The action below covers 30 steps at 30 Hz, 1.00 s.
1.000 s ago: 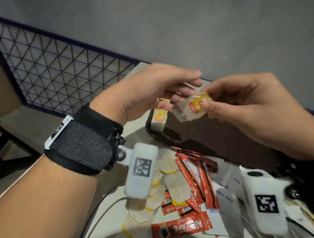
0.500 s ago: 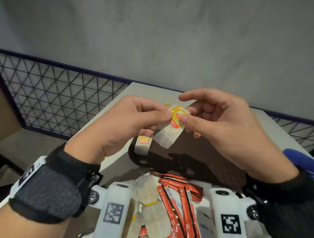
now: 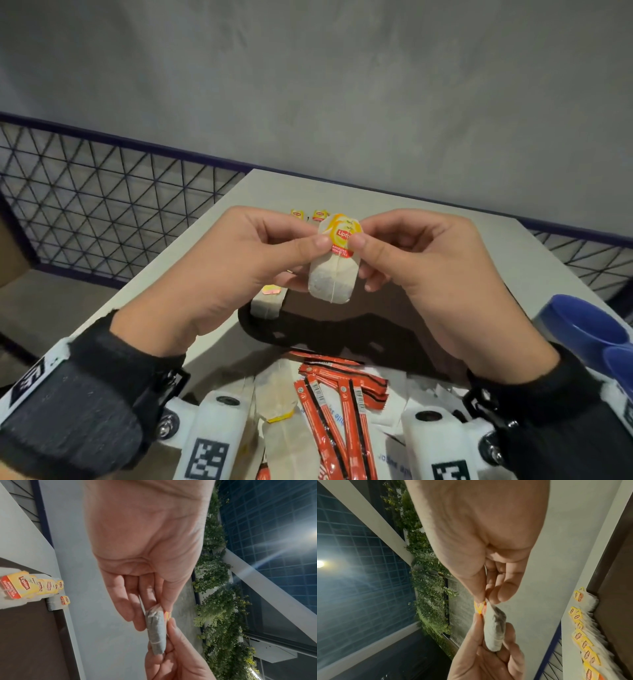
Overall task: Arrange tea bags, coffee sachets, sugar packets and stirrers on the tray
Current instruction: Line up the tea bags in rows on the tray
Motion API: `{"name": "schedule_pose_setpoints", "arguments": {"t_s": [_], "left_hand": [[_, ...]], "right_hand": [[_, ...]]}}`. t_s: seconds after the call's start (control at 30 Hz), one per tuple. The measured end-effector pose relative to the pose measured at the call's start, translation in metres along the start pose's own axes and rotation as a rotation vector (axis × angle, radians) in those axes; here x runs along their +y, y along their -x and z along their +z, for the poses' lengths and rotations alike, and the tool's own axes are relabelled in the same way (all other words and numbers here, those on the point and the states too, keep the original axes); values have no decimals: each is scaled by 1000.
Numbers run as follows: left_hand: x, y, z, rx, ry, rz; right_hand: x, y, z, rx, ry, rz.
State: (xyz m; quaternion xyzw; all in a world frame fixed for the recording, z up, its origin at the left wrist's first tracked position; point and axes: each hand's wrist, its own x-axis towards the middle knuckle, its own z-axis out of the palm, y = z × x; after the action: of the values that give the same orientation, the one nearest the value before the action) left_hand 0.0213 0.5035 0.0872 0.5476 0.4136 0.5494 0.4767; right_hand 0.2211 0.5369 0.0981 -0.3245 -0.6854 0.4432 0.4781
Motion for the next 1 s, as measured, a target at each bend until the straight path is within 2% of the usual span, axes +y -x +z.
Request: {"name": "schedule_pose_setpoints", "arguments": {"t_s": [0.23, 0.47, 0.53, 0.63, 0.77, 0.87, 1.0], "left_hand": [[3, -1, -2, 50, -1, 22], [4, 0, -2, 19, -45, -29], [6, -1, -5, 95, -74, -13], [16, -7, -21, 315, -8, 55], [21, -11, -50, 532, 75, 118], [19, -12, -57, 570, 147, 112], [17, -11, -55, 542, 179, 105]], "right_hand": [[3, 1, 1, -67, -19, 130], [7, 2, 2, -39, 60, 82], [6, 4, -1, -52, 91, 103], [3, -2, -10, -47, 144, 141], [12, -47, -24, -147, 382, 242], [36, -94, -30, -212, 455, 377], [69, -137, -17, -219, 311, 568]]}}
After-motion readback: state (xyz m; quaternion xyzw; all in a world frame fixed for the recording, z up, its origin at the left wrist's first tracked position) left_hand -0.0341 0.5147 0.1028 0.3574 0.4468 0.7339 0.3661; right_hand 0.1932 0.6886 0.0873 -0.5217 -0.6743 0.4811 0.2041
